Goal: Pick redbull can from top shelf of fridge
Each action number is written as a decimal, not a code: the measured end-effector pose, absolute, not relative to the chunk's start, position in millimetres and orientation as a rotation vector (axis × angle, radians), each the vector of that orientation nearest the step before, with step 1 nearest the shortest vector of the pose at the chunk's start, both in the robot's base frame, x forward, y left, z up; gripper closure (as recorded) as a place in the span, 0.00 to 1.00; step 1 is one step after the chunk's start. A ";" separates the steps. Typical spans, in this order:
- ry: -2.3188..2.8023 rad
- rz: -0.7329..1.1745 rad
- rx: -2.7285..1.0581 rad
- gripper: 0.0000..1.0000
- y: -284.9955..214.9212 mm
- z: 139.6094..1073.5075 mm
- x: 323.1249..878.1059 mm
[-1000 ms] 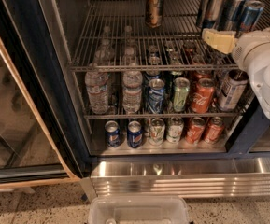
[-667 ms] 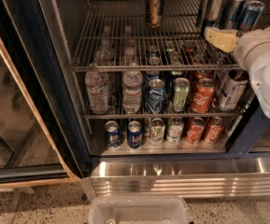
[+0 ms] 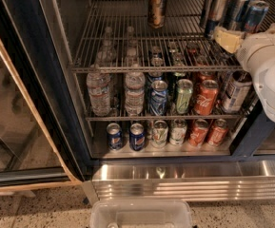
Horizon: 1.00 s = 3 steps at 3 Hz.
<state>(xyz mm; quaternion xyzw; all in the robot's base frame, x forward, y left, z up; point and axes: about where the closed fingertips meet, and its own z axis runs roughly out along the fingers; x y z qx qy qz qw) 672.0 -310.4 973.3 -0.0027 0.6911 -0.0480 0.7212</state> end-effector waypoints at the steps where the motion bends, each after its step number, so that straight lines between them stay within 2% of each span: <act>1: 1.526 -0.104 -0.006 0.29 -311.0 971.9 673.3; 2: 1.519 -0.128 0.016 0.24 -318.4 970.9 674.9; 3: 1.520 -0.154 0.012 0.23 -335.0 971.6 703.3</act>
Offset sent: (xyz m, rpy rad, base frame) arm 0.0044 -0.0214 -0.0062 -0.0008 -0.0171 -0.0741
